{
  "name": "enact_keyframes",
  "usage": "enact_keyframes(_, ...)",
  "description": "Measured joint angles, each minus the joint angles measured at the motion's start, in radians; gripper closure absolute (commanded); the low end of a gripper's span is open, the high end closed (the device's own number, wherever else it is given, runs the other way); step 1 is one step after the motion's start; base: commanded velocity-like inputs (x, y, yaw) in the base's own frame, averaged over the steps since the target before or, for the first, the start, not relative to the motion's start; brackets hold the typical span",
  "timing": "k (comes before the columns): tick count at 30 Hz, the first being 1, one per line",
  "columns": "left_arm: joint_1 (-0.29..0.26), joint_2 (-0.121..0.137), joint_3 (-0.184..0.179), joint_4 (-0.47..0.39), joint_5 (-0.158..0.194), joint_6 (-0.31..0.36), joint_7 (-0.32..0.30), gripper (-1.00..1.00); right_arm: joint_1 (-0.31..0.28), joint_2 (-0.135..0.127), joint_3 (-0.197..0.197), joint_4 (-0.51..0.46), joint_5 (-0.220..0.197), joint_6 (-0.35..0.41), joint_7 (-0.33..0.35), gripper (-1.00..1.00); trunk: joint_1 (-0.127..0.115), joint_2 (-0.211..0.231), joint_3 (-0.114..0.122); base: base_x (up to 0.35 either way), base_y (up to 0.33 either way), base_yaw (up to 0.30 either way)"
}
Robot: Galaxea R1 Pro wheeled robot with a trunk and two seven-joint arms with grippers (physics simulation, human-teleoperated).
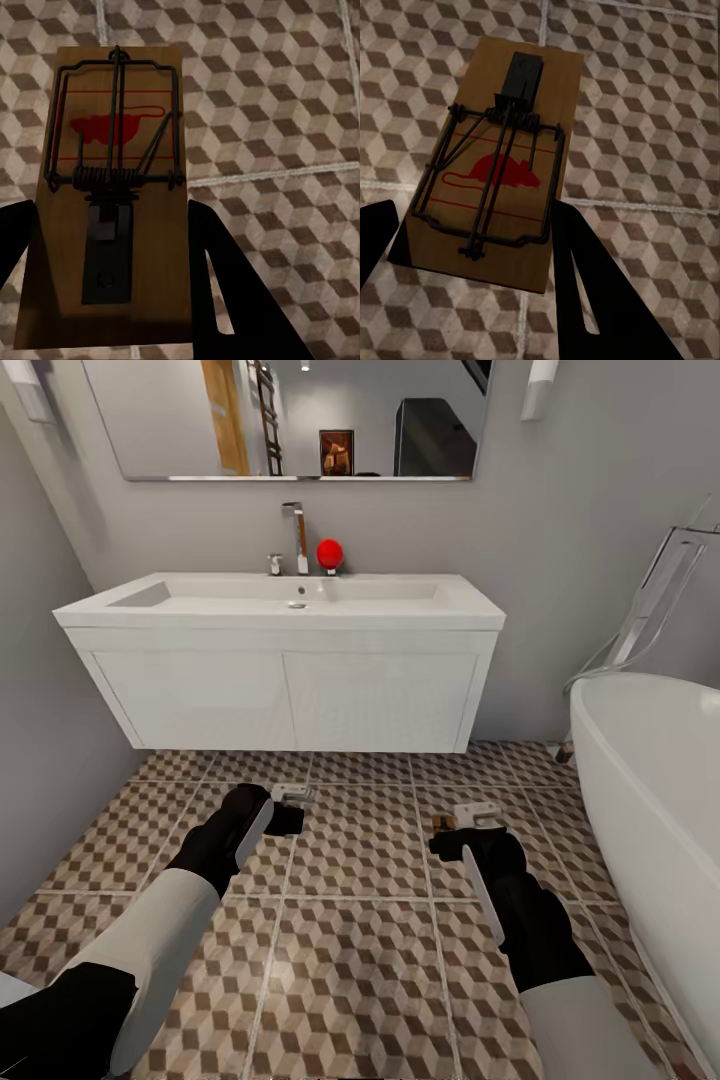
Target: Take the four mousetraps from the cabinet in the bathroom and place them on the bathroom floor. Make sure all four end up on the same floor surface, and ensure that at least two of them are either under or directly next to the same bathroom sink.
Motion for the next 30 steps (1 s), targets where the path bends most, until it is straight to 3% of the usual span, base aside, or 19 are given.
enact_keyframes(8,0.000,0.000,0.000,0.010,0.000,0.000,0.000,1.00,0.000,-0.003,0.000,-0.104,0.000,0.006,-0.001,1.00,0.031,-0.056,-0.038,0.000,0.000,0.000)
enact_keyframes(19,0.000,0.000,0.000,0.027,0.000,0.000,0.000,1.00,0.000,-0.006,0.000,-0.119,0.000,0.008,-0.001,1.00,0.073,-0.133,-0.090,0.000,0.000,0.000)
enact_keyframes(30,0.000,0.000,0.000,0.021,0.000,-0.001,0.000,1.00,0.000,-0.007,0.000,-0.120,0.000,0.008,-0.002,1.00,0.078,-0.136,-0.150,0.000,0.000,0.000)
